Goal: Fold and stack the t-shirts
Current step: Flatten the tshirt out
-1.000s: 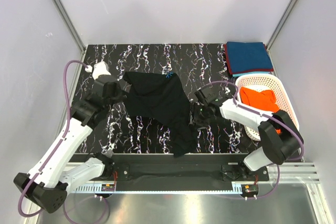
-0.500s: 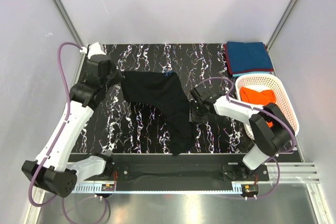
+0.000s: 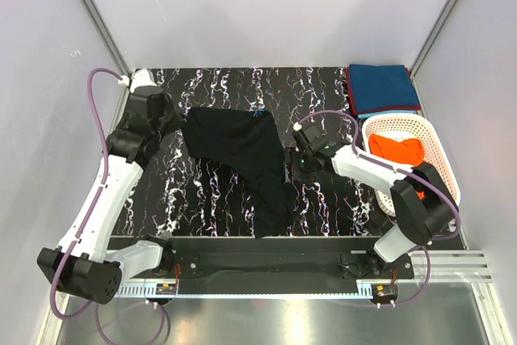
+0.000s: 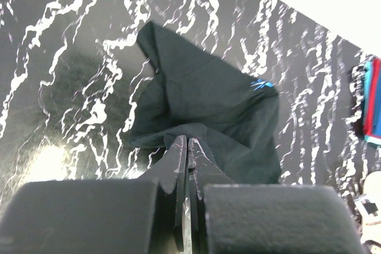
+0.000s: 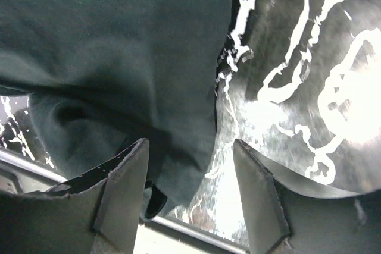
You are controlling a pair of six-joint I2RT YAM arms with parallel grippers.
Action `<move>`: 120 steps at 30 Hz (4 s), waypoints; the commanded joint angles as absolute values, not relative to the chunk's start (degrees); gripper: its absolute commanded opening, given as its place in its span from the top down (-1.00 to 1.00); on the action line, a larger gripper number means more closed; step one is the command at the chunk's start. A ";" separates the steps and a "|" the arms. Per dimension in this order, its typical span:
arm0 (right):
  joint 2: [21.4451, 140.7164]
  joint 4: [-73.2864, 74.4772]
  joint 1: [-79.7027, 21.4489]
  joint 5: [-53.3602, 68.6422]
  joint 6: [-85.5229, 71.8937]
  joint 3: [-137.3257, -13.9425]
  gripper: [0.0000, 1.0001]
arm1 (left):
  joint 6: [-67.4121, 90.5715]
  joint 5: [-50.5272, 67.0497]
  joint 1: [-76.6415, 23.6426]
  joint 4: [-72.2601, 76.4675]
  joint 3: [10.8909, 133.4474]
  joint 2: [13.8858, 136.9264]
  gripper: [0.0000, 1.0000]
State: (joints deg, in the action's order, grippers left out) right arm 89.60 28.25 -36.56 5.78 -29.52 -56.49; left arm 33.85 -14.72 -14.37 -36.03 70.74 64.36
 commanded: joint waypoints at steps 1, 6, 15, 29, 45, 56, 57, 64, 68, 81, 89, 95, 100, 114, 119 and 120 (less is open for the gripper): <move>91.58 23.47 -36.12 8.79 -26.63 -56.60 -0.26 | 33.13 -12.31 -13.19 -32.43 69.35 63.19 1.00; 96.23 19.96 -35.60 11.60 -26.63 -57.12 -0.11 | 33.05 -11.08 -11.78 -32.17 69.26 63.98 1.00; 96.60 30.96 -32.08 -0.64 -22.15 -66.15 1.00 | 32.00 -9.05 -10.99 -31.37 75.57 68.11 1.00; 86.59 50.46 -26.28 -7.40 -19.68 -97.76 0.98 | 29.27 -11.87 -10.63 -41.75 96.39 66.38 1.00; 89.03 48.68 -25.23 -7.99 -29.68 -76.64 0.16 | 34.98 -5.01 -10.02 -36.30 55.46 52.20 1.00; 90.08 48.69 -20.31 -12.92 -49.91 -69.09 0.21 | 34.54 -11.95 -6.16 -34.63 53.18 50.36 1.00; 90.35 48.78 -19.78 -12.83 -52.01 -68.21 0.22 | 34.37 -10.82 -5.89 -34.02 52.91 50.27 1.00; 91.76 48.52 -19.60 -13.18 -58.53 -64.87 0.43 | 34.72 -6.15 -5.27 -30.59 49.84 50.80 1.00; 91.76 47.64 -19.42 -19.31 -57.93 -64.07 0.42 | 30.95 -9.48 -4.84 -33.47 52.64 51.32 1.00; 93.77 45.89 -18.28 -21.97 -60.56 -58.71 0.47 | 29.44 -10.02 -4.22 -32.69 53.88 50.27 1.00; 98.17 41.75 -17.93 -23.11 -60.73 -58.80 0.39 | 29.53 -10.02 -4.22 -32.70 54.40 50.27 1.00; 95.81 41.13 -17.93 -22.15 -60.47 -58.63 0.35 | 30.32 -8.88 -4.22 -32.26 53.79 50.71 1.00; 92.90 41.22 -17.84 -21.53 -62.05 -58.01 0.28 | 31.11 -7.91 -4.22 -31.56 52.56 51.50 1.00; 99.22 39.64 -17.58 -24.34 -61.17 -60.99 0.28 | 31.64 -5.45 -4.22 -30.32 52.12 52.82 1.00; 102.04 39.11 -17.67 -24.26 -60.65 -61.44 0.29 | 31.73 -5.45 -4.22 -29.88 51.24 52.91 1.00; 102.56 38.94 -17.58 -24.17 -60.64 -61.17 0.31 | 31.73 -5.45 -4.22 -29.88 51.24 53.00 1.00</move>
